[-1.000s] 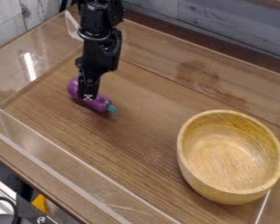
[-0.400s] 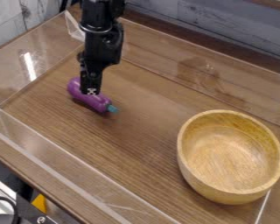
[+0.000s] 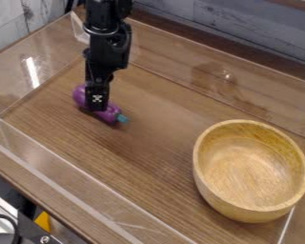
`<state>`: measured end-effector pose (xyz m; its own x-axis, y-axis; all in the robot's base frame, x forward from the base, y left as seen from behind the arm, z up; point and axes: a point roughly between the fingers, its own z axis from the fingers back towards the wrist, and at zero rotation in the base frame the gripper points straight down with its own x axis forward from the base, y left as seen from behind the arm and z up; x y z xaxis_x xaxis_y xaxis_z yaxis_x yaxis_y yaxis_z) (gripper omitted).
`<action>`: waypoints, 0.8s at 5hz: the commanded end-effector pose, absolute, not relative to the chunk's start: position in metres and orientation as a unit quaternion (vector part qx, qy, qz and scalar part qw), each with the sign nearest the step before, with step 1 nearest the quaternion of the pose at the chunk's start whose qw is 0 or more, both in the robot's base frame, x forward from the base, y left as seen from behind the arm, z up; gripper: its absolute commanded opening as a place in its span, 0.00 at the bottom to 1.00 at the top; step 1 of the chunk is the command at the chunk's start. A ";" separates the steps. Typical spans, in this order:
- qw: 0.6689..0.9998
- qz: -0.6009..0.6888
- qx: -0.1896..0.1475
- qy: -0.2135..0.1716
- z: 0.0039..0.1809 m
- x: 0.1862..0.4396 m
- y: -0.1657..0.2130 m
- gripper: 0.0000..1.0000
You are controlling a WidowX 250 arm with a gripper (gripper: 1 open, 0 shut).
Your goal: Put the purple eggplant in the brown bowl
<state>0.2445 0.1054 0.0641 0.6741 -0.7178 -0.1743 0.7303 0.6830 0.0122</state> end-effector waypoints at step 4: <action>0.919 -0.387 0.050 0.060 0.054 0.250 0.111 0.00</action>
<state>0.2473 0.1070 0.0480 0.6822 -0.7133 -0.1605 0.7249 0.6885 0.0213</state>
